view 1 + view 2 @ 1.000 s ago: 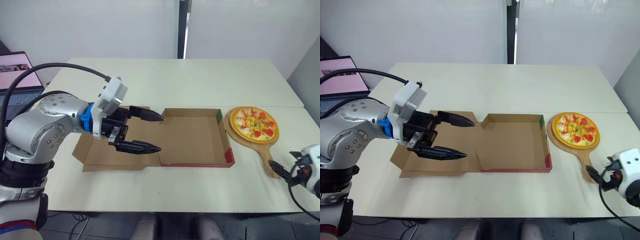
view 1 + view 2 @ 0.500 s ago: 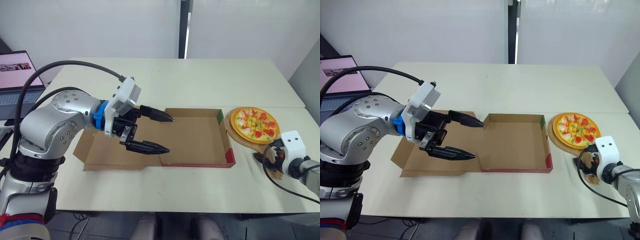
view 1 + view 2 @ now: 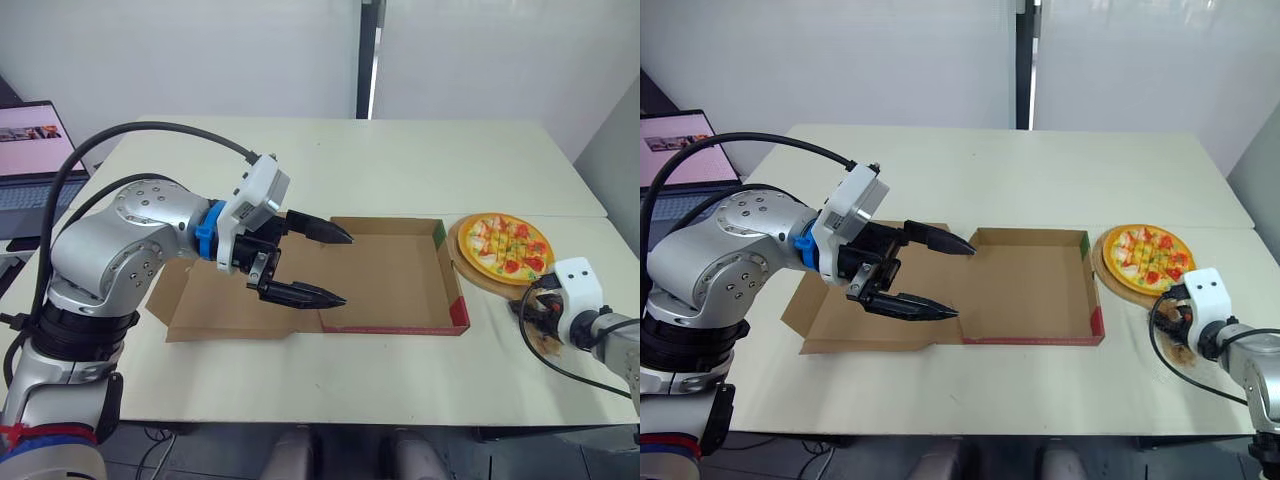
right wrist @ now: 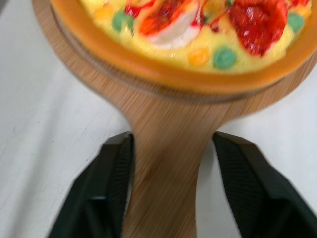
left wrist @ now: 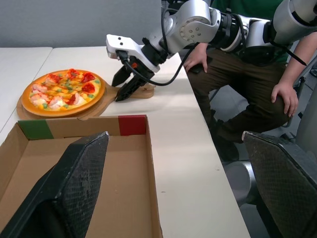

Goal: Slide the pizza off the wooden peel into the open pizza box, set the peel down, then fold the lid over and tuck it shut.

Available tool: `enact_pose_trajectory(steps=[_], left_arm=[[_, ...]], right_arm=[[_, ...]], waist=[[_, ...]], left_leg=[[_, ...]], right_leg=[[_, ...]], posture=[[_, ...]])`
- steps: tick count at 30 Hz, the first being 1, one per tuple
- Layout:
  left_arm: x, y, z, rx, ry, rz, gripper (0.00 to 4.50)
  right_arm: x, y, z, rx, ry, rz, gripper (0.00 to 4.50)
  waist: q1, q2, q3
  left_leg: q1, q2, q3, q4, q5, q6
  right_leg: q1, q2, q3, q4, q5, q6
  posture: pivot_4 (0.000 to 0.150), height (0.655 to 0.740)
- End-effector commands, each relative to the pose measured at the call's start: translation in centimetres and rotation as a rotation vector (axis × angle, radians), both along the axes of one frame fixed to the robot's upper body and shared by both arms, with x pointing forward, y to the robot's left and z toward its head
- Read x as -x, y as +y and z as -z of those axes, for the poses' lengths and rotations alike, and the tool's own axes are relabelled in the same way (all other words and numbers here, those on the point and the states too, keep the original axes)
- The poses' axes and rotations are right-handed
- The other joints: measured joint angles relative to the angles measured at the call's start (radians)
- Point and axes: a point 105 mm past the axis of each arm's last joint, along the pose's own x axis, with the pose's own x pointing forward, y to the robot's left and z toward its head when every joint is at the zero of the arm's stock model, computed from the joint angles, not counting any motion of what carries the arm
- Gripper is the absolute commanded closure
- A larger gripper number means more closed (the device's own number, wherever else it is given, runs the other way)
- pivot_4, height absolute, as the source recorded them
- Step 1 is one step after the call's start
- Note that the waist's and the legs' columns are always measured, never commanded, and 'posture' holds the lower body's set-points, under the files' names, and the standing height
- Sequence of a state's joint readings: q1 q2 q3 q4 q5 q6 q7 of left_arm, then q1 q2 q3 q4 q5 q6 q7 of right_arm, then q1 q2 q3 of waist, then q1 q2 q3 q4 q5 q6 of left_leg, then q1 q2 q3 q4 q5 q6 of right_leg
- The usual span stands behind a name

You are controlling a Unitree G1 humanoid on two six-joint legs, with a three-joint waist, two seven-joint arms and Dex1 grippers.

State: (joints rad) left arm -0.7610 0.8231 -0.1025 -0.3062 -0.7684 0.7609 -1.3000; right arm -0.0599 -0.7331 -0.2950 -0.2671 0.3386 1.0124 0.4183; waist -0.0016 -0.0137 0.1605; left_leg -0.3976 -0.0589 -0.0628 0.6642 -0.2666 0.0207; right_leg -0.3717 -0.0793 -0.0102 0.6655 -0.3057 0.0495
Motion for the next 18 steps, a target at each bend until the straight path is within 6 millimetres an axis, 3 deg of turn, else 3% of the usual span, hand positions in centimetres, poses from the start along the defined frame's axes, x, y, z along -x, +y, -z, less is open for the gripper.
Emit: enact_pose_trajectory(steps=[1, 8, 18], left_arm=[[0.4, -0.2, -0.7, 0.002, -0.039, 0.018, 0.00], [0.1, 0.1, -1.0, 0.001, -0.053, -0.002, 0.00], [-0.3, 0.3, -1.3, 0.000, -0.068, -0.014, 0.00]], right_arm=[[0.5, -1.0, 1.4, -0.001, 0.026, 0.079, 2.79], [0.0, -1.4, 0.6, -0.059, -0.062, 0.179, 2.86], [-0.9, -3.1, -2.6, -0.052, -0.227, 0.253, 2.88]], waist=[[0.000, -0.002, -0.001], [0.000, -0.003, -0.002], [0.004, -0.002, -0.001]], left_leg=[[0.000, 0.000, 0.000, 0.000, 0.000, 0.000], [0.001, 0.000, -0.001, 0.000, 0.000, 0.000], [0.000, -0.001, -0.001, 0.000, 0.000, -0.001]], right_leg=[[0.000, 0.000, 0.000, 0.000, 0.000, 0.000], [0.000, 0.001, 0.000, 0.000, 0.000, 0.000], [-0.001, 0.001, 0.001, 0.000, 0.000, 0.000]], posture=[[0.150, 0.7281], [0.150, 0.7281], [0.150, 0.7281]])
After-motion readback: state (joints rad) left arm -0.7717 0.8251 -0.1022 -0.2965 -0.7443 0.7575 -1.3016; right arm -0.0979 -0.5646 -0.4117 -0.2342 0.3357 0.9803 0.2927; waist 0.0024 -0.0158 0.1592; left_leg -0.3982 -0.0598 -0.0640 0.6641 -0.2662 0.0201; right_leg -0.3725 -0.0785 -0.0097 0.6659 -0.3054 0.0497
